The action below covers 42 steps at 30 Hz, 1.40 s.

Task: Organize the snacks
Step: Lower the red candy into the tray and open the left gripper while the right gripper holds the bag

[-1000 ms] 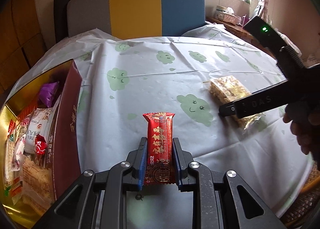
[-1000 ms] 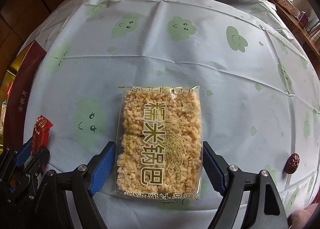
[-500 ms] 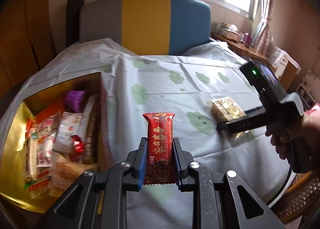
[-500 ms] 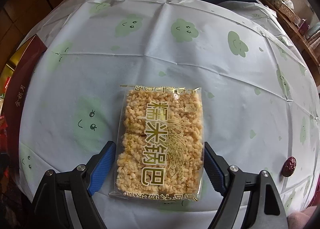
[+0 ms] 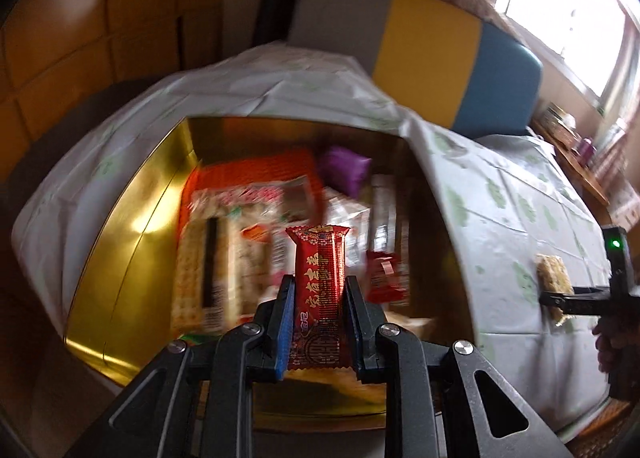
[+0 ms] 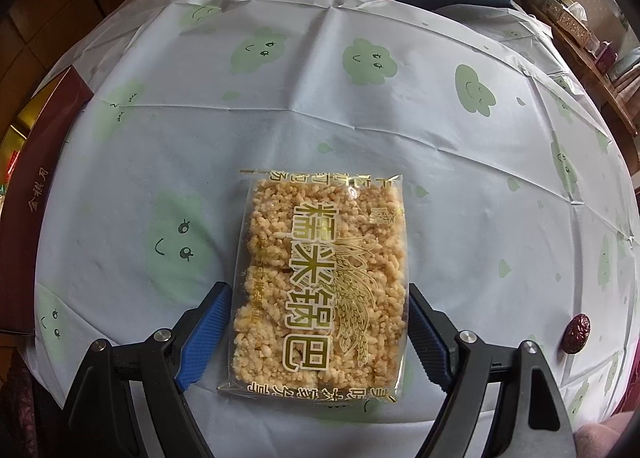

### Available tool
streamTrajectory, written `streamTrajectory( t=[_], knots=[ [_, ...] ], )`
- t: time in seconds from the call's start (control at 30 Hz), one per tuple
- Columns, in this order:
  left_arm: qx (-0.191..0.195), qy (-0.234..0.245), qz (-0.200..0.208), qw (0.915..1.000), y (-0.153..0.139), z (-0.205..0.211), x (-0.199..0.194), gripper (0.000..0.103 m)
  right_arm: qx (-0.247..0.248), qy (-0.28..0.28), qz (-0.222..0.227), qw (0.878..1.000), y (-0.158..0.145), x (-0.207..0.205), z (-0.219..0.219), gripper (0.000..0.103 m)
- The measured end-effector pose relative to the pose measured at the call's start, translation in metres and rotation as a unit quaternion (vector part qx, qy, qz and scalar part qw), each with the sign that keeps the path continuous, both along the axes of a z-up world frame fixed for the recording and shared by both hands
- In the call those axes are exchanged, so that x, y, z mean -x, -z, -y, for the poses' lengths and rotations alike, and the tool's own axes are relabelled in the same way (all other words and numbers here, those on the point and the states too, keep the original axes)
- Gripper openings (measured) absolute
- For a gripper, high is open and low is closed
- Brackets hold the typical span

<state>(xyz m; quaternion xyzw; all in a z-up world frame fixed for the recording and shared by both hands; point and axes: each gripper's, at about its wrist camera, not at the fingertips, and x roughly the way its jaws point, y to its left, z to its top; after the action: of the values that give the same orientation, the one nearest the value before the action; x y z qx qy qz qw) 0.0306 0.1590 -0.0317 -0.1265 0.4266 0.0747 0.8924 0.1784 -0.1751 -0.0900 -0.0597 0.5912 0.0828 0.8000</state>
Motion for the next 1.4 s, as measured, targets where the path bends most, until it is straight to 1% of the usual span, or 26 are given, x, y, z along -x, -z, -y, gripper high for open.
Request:
streamTrajectory(
  t=[0.1, 0.17, 0.27, 0.43, 0.5, 0.63, 0.7, 0.9, 1.13, 1.2, 1.23, 1.4],
  knots=[
    [0.015, -0.030, -0.028, 0.9991, 0.013, -0.021, -0.002, 0.024, 0.002, 0.000, 0.002, 1.000, 0.001, 0.001, -0.002, 0.085],
    [0.005, -0.045, -0.038, 0.9982, 0.018, -0.027, -0.003, 0.023, 0.002, 0.000, 0.002, 1.000, 0.001, 0.001, -0.002, 0.085],
    [-0.024, -0.066, -0.051, 0.9962, 0.022, -0.037, -0.005, 0.024, 0.004, 0.001, 0.003, 1.000, 0.001, 0.001, -0.002, 0.085],
    [-0.029, -0.097, -0.062, 0.9929, 0.027, -0.057, -0.001, 0.027, 0.005, 0.001, 0.003, 1.000, 0.000, 0.001, -0.002, 0.085],
    [-0.032, -0.103, -0.057, 0.9926, 0.026, -0.058, 0.003, 0.028, 0.005, 0.001, 0.002, 1.000, 0.000, 0.001, -0.002, 0.085],
    [-0.051, -0.094, -0.046, 0.9932, 0.021, -0.050, 0.006, 0.029, 0.003, 0.002, 0.001, 1.000, 0.000, 0.000, -0.001, 0.085],
    [-0.060, -0.090, -0.039, 0.9934, 0.018, -0.044, 0.009, 0.031, 0.002, 0.003, 0.001, 1.000, 0.000, 0.000, -0.001, 0.085],
    [-0.078, -0.078, -0.033, 0.9934, 0.015, -0.030, 0.010, 0.032, 0.003, 0.002, 0.000, 1.000, -0.001, 0.000, 0.000, 0.085],
    [-0.086, -0.067, -0.031, 0.9936, 0.013, -0.020, 0.014, 0.037, 0.002, 0.005, -0.004, 1.000, -0.001, -0.004, 0.002, 0.085],
    [-0.088, -0.066, -0.028, 0.9935, 0.012, -0.017, 0.014, 0.043, 0.001, 0.006, -0.006, 1.000, -0.001, -0.005, 0.001, 0.085],
    [-0.089, -0.066, -0.027, 0.9935, 0.011, -0.017, 0.015, 0.045, 0.000, 0.006, -0.007, 1.000, -0.001, -0.006, 0.002, 0.085],
    [-0.089, -0.068, -0.022, 0.9935, 0.007, -0.017, 0.017, 0.046, -0.002, 0.009, -0.005, 1.000, -0.002, -0.008, 0.004, 0.085]
  ],
)
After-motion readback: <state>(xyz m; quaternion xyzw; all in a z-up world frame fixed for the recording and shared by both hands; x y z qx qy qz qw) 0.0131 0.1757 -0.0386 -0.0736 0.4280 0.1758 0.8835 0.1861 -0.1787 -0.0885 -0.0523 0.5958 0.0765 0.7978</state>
